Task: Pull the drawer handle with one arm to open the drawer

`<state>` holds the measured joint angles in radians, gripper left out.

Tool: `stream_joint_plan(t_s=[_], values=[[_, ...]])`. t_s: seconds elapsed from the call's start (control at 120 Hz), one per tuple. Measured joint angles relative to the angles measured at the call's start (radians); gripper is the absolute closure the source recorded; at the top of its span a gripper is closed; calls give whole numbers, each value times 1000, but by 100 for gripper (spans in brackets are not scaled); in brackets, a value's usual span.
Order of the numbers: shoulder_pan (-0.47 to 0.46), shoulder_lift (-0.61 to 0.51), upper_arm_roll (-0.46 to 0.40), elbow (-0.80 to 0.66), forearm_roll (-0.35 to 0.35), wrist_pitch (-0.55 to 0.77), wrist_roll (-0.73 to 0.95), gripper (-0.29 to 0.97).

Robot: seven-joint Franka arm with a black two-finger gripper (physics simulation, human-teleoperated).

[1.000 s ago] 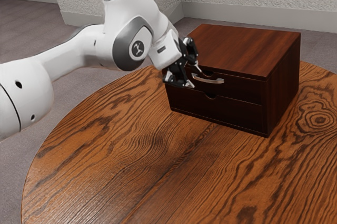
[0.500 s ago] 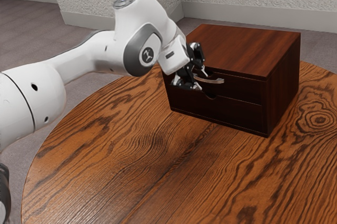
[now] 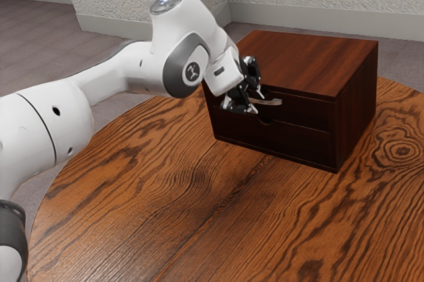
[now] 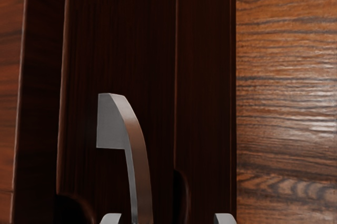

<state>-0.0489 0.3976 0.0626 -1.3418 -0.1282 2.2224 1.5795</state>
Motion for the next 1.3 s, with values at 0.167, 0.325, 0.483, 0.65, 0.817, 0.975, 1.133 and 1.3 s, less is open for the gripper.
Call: stream_joint_plan(t_s=[0.167,0.325,0.483,0.65,0.817,0.975,1.133,1.3], values=[[0,-12,-1,-18,-1,1,-1,57],[0,-21,-1,-25,0,1,-2,63],[0,-40,-1,-50,1,1,-3,66],[-2,-58,-1,-79,2,1,-3,67],[-2,-98,-1,-127,2,1,-4,68],[-2,-139,-2,-180,4,1,-4,68],[-4,-181,-3,-247,5,21,-5,68],[-5,-241,-3,-327,6,43,-7,68]])
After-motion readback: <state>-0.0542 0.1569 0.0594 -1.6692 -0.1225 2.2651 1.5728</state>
